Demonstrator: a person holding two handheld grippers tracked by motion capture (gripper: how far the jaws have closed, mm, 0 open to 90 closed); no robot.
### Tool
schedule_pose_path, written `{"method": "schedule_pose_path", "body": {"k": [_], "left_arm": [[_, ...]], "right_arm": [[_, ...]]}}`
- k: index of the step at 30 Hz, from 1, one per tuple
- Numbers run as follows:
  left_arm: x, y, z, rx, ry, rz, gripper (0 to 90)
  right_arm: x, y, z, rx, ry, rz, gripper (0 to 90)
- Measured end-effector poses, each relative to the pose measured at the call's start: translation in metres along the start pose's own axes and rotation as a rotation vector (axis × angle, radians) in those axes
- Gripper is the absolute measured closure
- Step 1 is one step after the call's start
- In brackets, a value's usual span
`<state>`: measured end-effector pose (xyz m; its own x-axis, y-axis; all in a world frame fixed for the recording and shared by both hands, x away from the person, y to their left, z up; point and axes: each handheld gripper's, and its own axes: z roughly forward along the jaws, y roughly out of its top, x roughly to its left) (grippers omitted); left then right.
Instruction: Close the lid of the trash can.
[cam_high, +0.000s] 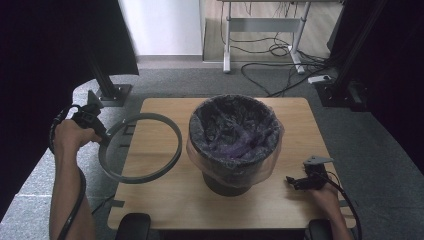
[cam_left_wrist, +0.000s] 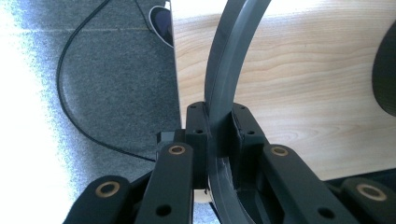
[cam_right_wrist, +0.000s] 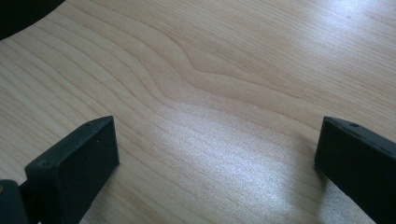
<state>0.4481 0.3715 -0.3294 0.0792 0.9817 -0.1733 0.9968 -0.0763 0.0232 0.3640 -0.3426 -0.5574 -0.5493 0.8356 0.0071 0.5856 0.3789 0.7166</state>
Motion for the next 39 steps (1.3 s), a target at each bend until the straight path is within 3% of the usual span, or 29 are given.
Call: {"method": "schedule_pose_path", "body": {"k": [9,19,28,35,39], "left_arm": [[-0.007,-0.002,-0.035,-0.033,-0.006,0.015,79.7],[-0.026,-0.001,-0.077,-0.078,-0.014,0.054,79.7],[-0.061,0.002,-0.107,-0.116,-0.045,0.13,79.8],[-0.097,0.014,-0.109,-0.101,-0.046,0.199,79.7],[-0.118,0.022,-0.106,-0.091,-0.068,0.242,79.7]], "right_arm": [[0.0,0.0,0.0,0.0,0.0,0.0,0.0],[0.0,0.0,0.0,0.0,0.0,0.0,0.0],[0.0,0.0,0.0,0.0,0.0,0.0,0.0],[0.0,0.0,0.0,0.0,0.001,-0.001,0.0],[0.0,0.0,0.0,0.0,0.002,-0.003,0.0]]}}
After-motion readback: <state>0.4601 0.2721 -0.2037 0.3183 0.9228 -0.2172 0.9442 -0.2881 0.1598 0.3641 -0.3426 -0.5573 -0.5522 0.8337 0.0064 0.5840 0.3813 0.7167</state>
